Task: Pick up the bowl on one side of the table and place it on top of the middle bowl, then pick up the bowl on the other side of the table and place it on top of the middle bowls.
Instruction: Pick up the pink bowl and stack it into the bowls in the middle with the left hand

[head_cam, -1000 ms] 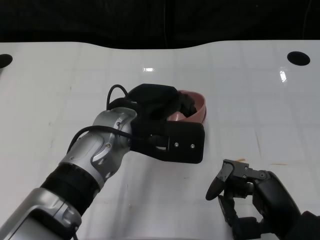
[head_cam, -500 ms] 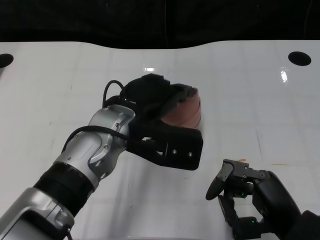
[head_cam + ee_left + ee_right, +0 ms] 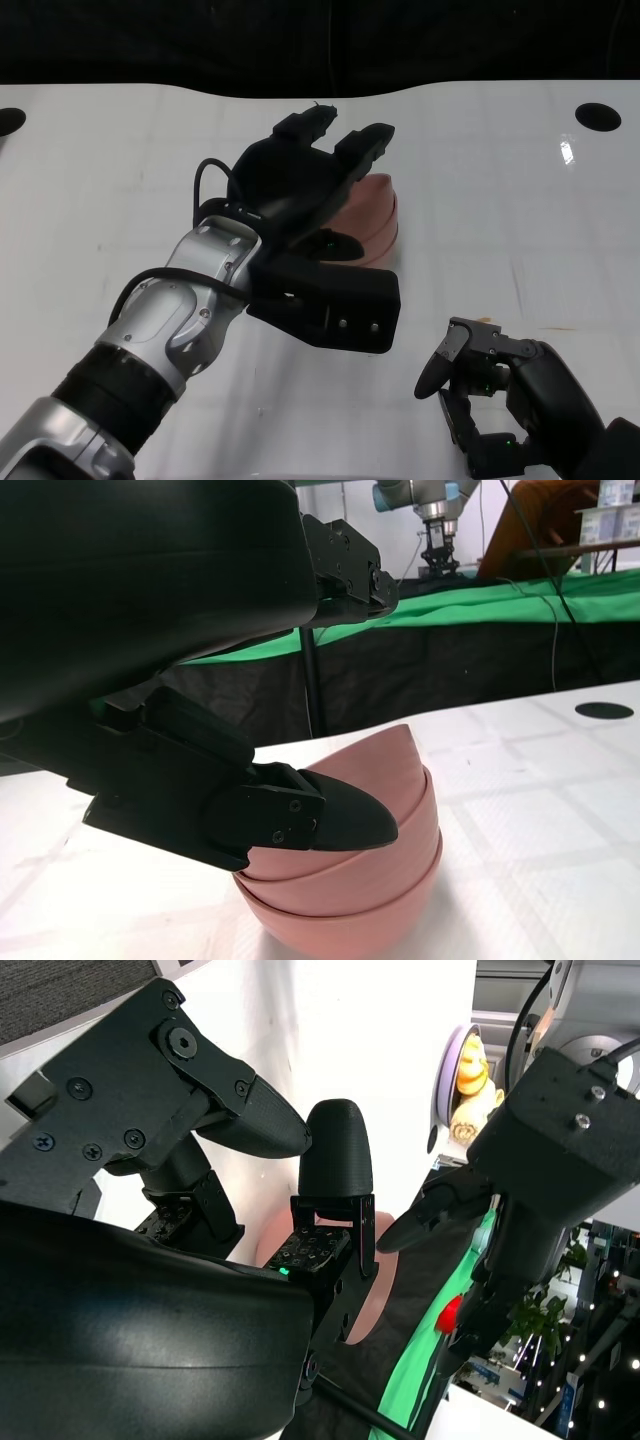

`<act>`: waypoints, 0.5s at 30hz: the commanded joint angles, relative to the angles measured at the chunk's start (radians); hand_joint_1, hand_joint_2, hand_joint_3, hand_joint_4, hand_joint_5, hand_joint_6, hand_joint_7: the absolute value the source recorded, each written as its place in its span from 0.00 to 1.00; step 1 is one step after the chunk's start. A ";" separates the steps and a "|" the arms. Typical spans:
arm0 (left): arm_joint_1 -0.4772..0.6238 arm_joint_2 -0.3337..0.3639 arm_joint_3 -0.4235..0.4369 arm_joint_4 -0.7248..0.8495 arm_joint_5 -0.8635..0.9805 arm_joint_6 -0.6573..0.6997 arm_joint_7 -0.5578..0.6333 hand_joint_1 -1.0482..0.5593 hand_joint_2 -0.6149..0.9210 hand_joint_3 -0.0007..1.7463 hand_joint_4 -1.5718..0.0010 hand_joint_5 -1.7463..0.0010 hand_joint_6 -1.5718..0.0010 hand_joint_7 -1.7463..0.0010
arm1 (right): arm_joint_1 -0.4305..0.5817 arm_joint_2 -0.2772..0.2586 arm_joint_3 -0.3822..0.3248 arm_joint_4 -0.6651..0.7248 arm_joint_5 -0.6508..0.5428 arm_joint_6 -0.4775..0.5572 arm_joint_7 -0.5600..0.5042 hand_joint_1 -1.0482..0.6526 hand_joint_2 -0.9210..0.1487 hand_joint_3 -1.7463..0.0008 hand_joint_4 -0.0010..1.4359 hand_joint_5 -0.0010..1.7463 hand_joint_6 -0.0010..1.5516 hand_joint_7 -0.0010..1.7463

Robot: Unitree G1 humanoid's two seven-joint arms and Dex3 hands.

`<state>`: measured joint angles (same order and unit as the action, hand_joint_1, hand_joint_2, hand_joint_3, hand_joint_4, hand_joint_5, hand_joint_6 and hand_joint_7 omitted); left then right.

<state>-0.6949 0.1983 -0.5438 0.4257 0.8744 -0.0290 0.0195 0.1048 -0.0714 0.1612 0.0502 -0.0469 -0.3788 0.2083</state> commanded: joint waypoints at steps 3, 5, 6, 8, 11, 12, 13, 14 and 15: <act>0.053 0.040 0.032 -0.069 -0.023 -0.018 0.019 0.16 1.00 0.20 1.00 1.00 0.98 1.00 | 0.003 -0.007 -0.010 -0.009 0.008 0.009 -0.002 0.53 0.49 0.20 0.60 1.00 0.52 0.82; 0.075 0.052 0.042 -0.093 -0.029 -0.032 0.033 0.16 1.00 0.20 1.00 1.00 0.98 1.00 | 0.003 -0.007 -0.010 -0.010 0.004 0.008 -0.005 0.53 0.49 0.20 0.61 1.00 0.52 0.82; 0.093 0.060 0.052 -0.114 -0.036 -0.041 0.037 0.16 1.00 0.20 1.00 1.00 0.97 1.00 | 0.002 -0.006 -0.010 -0.009 0.004 0.005 -0.007 0.53 0.49 0.20 0.61 1.00 0.52 0.82; 0.130 0.075 0.071 -0.153 -0.052 -0.059 0.042 0.16 1.00 0.20 1.00 1.00 0.98 1.00 | 0.001 -0.006 -0.010 -0.006 0.003 0.000 -0.007 0.53 0.49 0.20 0.61 1.00 0.52 0.82; 0.194 0.096 0.104 -0.216 -0.084 -0.092 0.054 0.17 1.00 0.20 1.00 1.00 0.97 0.99 | 0.001 -0.008 -0.009 -0.002 0.000 -0.004 -0.006 0.53 0.50 0.20 0.61 1.00 0.52 0.82; 0.216 0.102 0.116 -0.235 -0.095 -0.107 0.061 0.18 1.00 0.19 0.99 1.00 0.97 0.99 | 0.000 -0.008 -0.009 0.003 -0.001 -0.010 -0.006 0.53 0.51 0.20 0.62 1.00 0.52 0.82; 0.231 0.105 0.125 -0.249 -0.103 -0.117 0.065 0.18 1.00 0.19 0.99 0.99 0.96 0.99 | 0.000 -0.009 -0.009 0.006 -0.002 -0.015 -0.006 0.53 0.51 0.20 0.62 1.00 0.52 0.82; 0.239 0.106 0.131 -0.256 -0.106 -0.124 0.067 0.18 1.00 0.19 0.99 0.99 0.96 0.99 | 0.000 -0.009 -0.009 0.008 -0.003 -0.018 -0.006 0.53 0.51 0.20 0.62 1.00 0.52 0.82; 0.244 0.106 0.134 -0.259 -0.107 -0.128 0.067 0.18 1.00 0.19 0.99 0.99 0.96 0.99 | -0.001 -0.009 -0.009 0.009 -0.003 -0.019 -0.006 0.53 0.51 0.20 0.62 1.00 0.52 0.82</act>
<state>-0.4608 0.2866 -0.4269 0.1875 0.7773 -0.1487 0.0696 0.1048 -0.0720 0.1596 0.0532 -0.0503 -0.3802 0.2062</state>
